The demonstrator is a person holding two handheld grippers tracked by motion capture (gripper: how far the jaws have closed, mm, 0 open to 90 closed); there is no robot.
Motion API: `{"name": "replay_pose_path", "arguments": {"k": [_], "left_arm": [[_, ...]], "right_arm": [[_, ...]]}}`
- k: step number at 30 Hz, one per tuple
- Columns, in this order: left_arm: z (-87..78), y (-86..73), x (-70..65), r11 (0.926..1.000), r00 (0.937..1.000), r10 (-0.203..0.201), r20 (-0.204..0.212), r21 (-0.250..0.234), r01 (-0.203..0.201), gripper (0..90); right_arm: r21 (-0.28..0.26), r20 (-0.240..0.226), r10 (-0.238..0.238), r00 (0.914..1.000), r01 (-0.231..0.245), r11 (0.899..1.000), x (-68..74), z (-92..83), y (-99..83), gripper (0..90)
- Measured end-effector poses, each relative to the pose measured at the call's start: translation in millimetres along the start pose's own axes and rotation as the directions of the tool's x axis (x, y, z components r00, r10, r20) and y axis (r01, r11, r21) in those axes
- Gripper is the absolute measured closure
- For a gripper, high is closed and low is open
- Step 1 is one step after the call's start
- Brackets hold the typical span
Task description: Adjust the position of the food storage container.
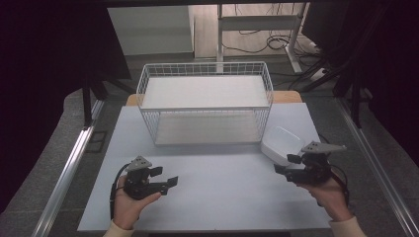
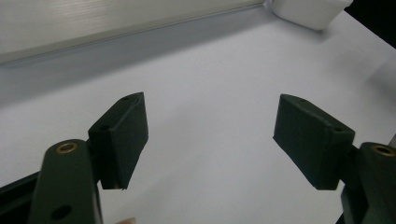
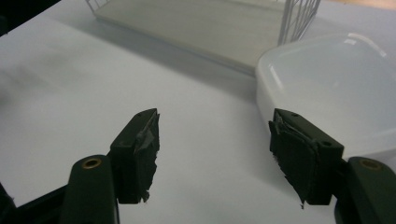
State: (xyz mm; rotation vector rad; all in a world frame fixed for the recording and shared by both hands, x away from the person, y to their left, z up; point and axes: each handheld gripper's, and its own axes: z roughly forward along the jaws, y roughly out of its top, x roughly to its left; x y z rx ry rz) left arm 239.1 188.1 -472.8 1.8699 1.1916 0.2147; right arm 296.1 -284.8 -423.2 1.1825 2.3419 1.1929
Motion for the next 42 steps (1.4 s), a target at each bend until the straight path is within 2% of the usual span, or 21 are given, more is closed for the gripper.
{"name": "replay_pose_path", "arguments": {"k": [6, 7, 10, 12, 15, 18, 19, 20, 21, 24, 26, 27, 28, 30, 31, 36, 37, 38, 39, 40, 42], "left_arm": [[-0.2, -0.6, 2.7, 1.0, 1.0, -0.003, 0.003, 0.004, 0.003, 26.1], [-0.2, -0.6, 2.7, 1.0, 1.0, -0.003, 0.003, 0.004, 0.003, 26.1], [-0.9, -0.5, 3.0, 1.0, 1.0, -0.008, 0.0, 0.002, 0.008, 26.1], [0.2, -0.9, 2.2, 1.0, 1.0, -0.008, -0.001, 0.004, 0.008, 26.1], [1.5, -1.0, 1.5, 0.9999, 1.0, -0.006, -0.002, 0.01, 0.006, 26.0], [3.2, -1.2, 0.7, 0.9999, 1.0, -0.003, -0.001, 0.015, 0.003, 25.9], [3.2, -1.2, 0.7, 0.9999, 1.0, -0.003, -0.001, 0.015, 0.003, 25.9], [3.0, -1.2, 1.2, 0.9999, 1.0, -0.002, 0.0, 0.017, 0.002, 25.9], [3.0, -1.2, 1.2, 0.9999, 1.0, -0.002, 0.0, 0.017, 0.002, 25.9], [1.9, -1.8, 3.2, 0.9999, 1.0, -0.008, -0.003, 0.013, 0.008, 25.9], [1.1, -1.8, 4.1, 0.9999, 0.9999, -0.01, -0.005, 0.01, 0.01, 25.9], [1.1, -1.8, 4.1, 0.9999, 0.9999, -0.01, -0.005, 0.01, 0.01, 25.9], [0.8, -1.7, 4.1, 0.9999, 0.9999, -0.01, -0.005, 0.009, 0.01, 26.0], [0.8, -1.5, 3.5, 0.9999, 1.0, -0.008, -0.004, 0.008, 0.008, 25.9], [1.0, -1.4, 3.1, 0.9999, 1.0, -0.004, -0.002, 0.01, 0.004, 25.9], [0.7, -1.5, 4.2, 0.9999, 1.0, -0.008, -0.004, 0.009, 0.008, 25.9], [0.7, -1.5, 4.2, 0.9999, 1.0, -0.008, -0.004, 0.009, 0.008, 25.9], [0.1, -1.7, 5.3, 0.9999, 0.9999, -0.01, -0.004, 0.008, 0.01, 25.9], [0.1, -1.7, 5.3, 0.9999, 0.9999, -0.01, -0.004, 0.008, 0.01, 25.9], [-0.3, -1.8, 6.2, 0.9999, 0.9999, -0.01, -0.003, 0.007, 0.01, 25.9], [0.0, -1.9, 6.9, 0.9999, 0.9999, -0.009, -0.006, 0.008, 0.009, 25.9]], "right_arm": [[0.014, 0.035, 0.004, 0.9994, -0.005, 1.0, -19.9, -2.4, 27.8, 39.8], [0.014, 0.035, 0.004, 0.9994, -0.005, 1.0, -19.9, -2.4, 27.8, 39.8], [0.027, 0.046, 0.013, 0.9989, -0.014, 1.0, -34.9, -2.8, 39.5, 45.7], [0.046, 0.056, 0.025, 0.9981, -0.028, 0.999, -51.5, -2.1, 52.2, 49.7], [0.06, 0.069, 0.024, 0.9973, -0.028, 0.998, -59.2, -0.8, 58.6, 51.9], [0.102, 0.087, 0.016, 0.9961, -0.025, 0.994, -74.2, 5.0, 72.3, 59.2], [0.102, 0.087, 0.016, 0.9961, -0.025, 0.994, -74.2, 5.0, 72.3, 59.2], [0.132, 0.105, -0.001, 0.9945, -0.013, 0.991, -80.7, 10.5, 78.2, 65.6], [0.14, 0.115, -0.009, 0.9933, -0.007, 0.99, -82.8, 12.7, 79.9, 68.6], [0.16, 0.114, -0.013, 0.9934, -0.005, 0.987, -93.2, 21.9, 85.0, 80.3], [0.184, 0.125, -0.027, 0.9918, 0.004, 0.983, -100.3, 29.7, 87.4, 86.1], [0.184, 0.125, -0.027, 0.9918, 0.004, 0.983, -100.3, 29.7, 87.4, 86.1], [0.204, 0.14, -0.034, 0.9895, 0.005, 0.979, -107.7, 38.2, 88.6, 89.7], [0.213, 0.148, -0.036, 0.9884, 0.004, 0.977, -111.8, 42.7, 89.0, 89.8], [0.226, 0.162, -0.037, 0.9861, 0.0, 0.974, -120.4, 53.3, 89.1, 90.0], [0.272, 0.189, -0.058, 0.9802, 0.005, 0.962, -135.1, 74.8, 85.5, 90.0], [0.272, 0.189, -0.058, 0.9802, 0.005, 0.962, -135.1, 74.8, 85.5, 90.0], [0.293, 0.198, -0.088, 0.9764, 0.027, 0.956, -138.5, 82.5, 82.9, 90.0], [0.293, 0.198, -0.088, 0.9764, 0.027, 0.956, -138.5, 82.5, 82.9, 90.0], [0.329, 0.201, -0.136, 0.9702, 0.064, 0.942, -140.5, 89.6, 79.6, 90.0], [0.36, 0.2, -0.168, 0.9654, 0.087, 0.929, -142.1, 95.5, 76.3, 90.0]]}}
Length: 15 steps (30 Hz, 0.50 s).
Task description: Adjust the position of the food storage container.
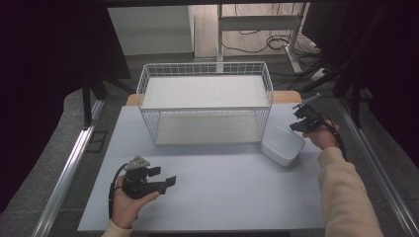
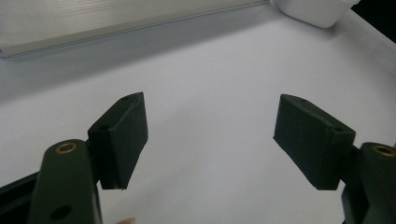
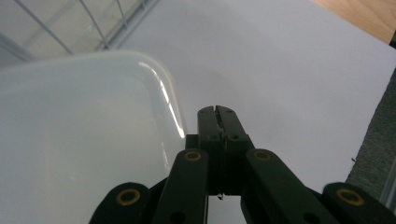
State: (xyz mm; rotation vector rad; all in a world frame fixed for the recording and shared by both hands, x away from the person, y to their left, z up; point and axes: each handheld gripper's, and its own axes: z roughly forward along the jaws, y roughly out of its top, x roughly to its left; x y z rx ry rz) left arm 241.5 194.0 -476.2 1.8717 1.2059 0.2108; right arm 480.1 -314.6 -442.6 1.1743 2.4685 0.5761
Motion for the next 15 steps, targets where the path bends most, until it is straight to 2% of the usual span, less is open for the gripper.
{"name": "replay_pose_path", "arguments": {"k": [3, 4, 10, 15], "left_arm": [[0.8, -0.3, 0.0, 1.0, 1.0, -0.002, 0.001, 0.004, 0.002, 25.9], [1.1, -0.4, 0.0, 1.0, 1.0, -0.002, 0.0, 0.003, 0.002, 25.9], [0.8, 0.3, -1.4, 0.9999, 0.9998, 0.011, 0.015, -0.004, -0.011, 25.8], [2.0, 0.0, -3.1, 0.9999, 0.9999, 0.01, 0.013, 0.004, -0.01, 25.9]], "right_arm": [[0.014, -0.008, -0.019, 0.9998, 0.019, 1.0, -0.5, 5.1, -1.7, 90.0], [0.002, -0.023, -0.025, 0.9994, 0.025, 1.0, -1.2, 6.5, -3.3, 90.0], [-0.012, -0.038, -0.042, 0.9984, 0.042, 0.999, 1.7, 4.3, -8.1, 90.0], [-0.001, -0.053, -0.06, 0.9968, 0.06, 0.998, 13.2, 0.2, -11.1, 90.0]]}}
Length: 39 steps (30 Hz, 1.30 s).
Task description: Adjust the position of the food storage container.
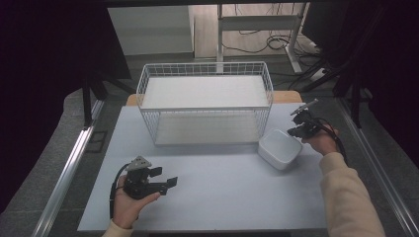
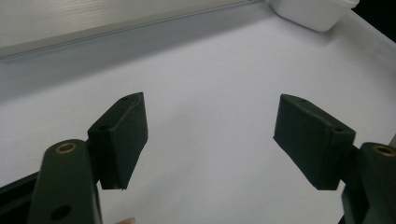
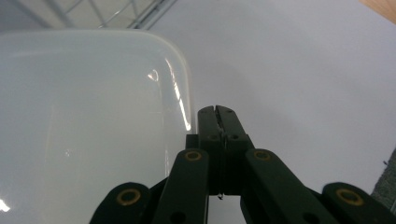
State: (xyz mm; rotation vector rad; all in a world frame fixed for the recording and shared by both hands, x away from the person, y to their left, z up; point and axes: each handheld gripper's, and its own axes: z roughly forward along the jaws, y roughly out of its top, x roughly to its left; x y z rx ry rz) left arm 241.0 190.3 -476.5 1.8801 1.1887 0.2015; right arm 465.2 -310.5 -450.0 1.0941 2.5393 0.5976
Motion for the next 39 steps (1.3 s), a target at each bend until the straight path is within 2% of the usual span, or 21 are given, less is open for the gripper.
{"name": "replay_pose_path", "arguments": {"k": [3, 6, 8, 15, 16, 18, 21, 24, 29, 33, 36, 39], "left_arm": [[-0.2, 0.3, -0.7, 1.0, 1.0, -0.001, 0.0, 0.002, 0.001, 25.9], [-0.4, 0.5, -1.1, 1.0, 1.0, -0.002, 0.001, 0.0, 0.002, 26.0], [-0.2, 0.6, -1.7, 1.0, 1.0, 0.001, 0.004, 0.001, -0.001, 26.0], [-0.5, 0.7, -2.5, 1.0, 1.0, 0.002, 0.006, 0.003, -0.002, 26.0], [-0.5, 0.7, -2.5, 1.0, 1.0, 0.002, 0.006, 0.003, -0.002, 26.0], [-0.3, 0.4, -1.5, 1.0, 1.0, -0.002, 0.003, 0.004, 0.002, 26.1], [0.5, 0.1, -1.3, 1.0, 1.0, -0.002, 0.003, 0.008, 0.002, 26.1], [0.8, -0.1, -1.6, 1.0, 1.0, -0.001, 0.002, 0.009, 0.001, 26.1], [-0.8, 0.3, -1.8, 1.0, 1.0, -0.002, 0.0, 0.004, 0.002, 26.2], [-0.2, 0.2, -1.3, 1.0, 1.0, 0.0, 0.0, 0.007, 0.0, 26.2], [0.2, 0.1, -1.5, 1.0, 1.0, 0.001, -0.001, 0.01, -0.001, 26.2], [0.7, 0.1, -2.6, 1.0, 1.0, 0.0, 0.001, 0.01, 0.0, 26.2]], "right_arm": [[-0.025, -0.013, -0.021, 0.9997, 0.02, 0.999, 12.3, -1.9, -4.2, 90.0], [-0.042, -0.019, -0.01, 0.9998, 0.01, 0.999, 18.8, -3.3, -8.0, 90.0], [-0.051, -0.037, -0.01, 0.9993, 0.008, 0.999, 28.6, -5.8, -11.8, 90.0], [-0.029, -0.077, -0.034, 0.9964, 0.032, 0.999, 59.7, -9.2, -10.7, 90.0], [-0.029, -0.077, -0.034, 0.9964, 0.032, 0.999, 59.7, -9.2, -10.7, 90.0], [-0.025, -0.095, -0.043, 0.9946, 0.041, 0.999, 70.6, -10.3, -10.8, 90.0], [-0.029, -0.116, -0.045, 0.9923, 0.042, 0.999, 78.0, -11.3, -12.5, 90.0], [-0.03, -0.119, -0.045, 0.9919, 0.042, 0.999, 80.2, -12.4, -13.8, 90.0], [-0.042, -0.107, -0.022, 0.994, 0.018, 0.999, 73.4, -24.3, -19.1, 90.0], [-0.005, -0.087, -0.012, 0.9961, 0.012, 1.0, 70.9, -27.0, -31.2, 90.0], [0.011, -0.092, -0.01, 0.9957, 0.011, 1.0, 71.2, -25.6, -41.7, 90.0], [0.023, -0.106, -0.012, 0.9943, 0.014, 1.0, 78.9, -26.1, -47.7, 90.0]]}}
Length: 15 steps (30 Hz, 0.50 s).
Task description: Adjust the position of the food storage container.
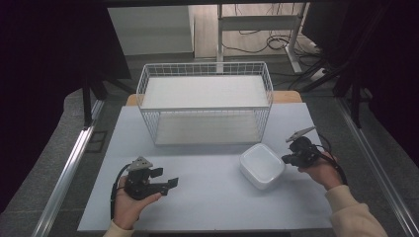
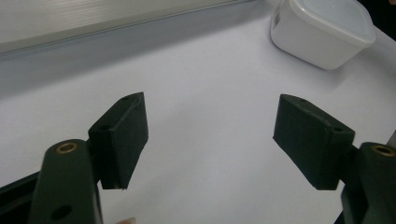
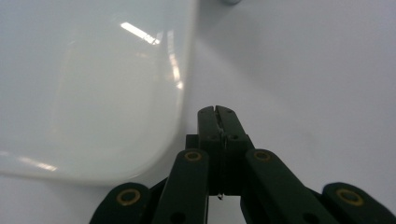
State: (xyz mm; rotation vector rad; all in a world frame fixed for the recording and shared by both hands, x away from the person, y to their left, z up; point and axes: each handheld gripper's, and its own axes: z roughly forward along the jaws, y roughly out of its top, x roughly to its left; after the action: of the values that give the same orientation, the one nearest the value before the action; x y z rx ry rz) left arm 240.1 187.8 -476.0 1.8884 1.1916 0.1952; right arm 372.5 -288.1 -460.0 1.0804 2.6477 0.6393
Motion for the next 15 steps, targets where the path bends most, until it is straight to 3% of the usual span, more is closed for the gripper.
{"name": "replay_pose_path", "arguments": {"k": [3, 10, 15], "left_arm": [[0.3, 0.0, -0.2, 1.0, 1.0, 0.0, -0.001, 0.001, 0.0, 26.1], [0.0, 0.0, 0.0, 1.0, 1.0, 0.0, 0.0, 0.001, 0.0, 26.1], [0.2, -0.1, 0.2, 1.0, 1.0, -0.001, -0.001, 0.001, 0.001, 26.1]], "right_arm": [[0.01, 0.013, -0.022, 0.9997, 0.022, 1.0, 6.5, -0.7, -1.6, 90.0], [-0.001, -0.029, 0.017, 0.9994, -0.017, 1.0, 19.4, -2.1, -8.4, 90.0], [-0.001, -0.055, 0.012, 0.9984, -0.012, 1.0, 32.1, -1.2, -8.8, 90.0]]}}
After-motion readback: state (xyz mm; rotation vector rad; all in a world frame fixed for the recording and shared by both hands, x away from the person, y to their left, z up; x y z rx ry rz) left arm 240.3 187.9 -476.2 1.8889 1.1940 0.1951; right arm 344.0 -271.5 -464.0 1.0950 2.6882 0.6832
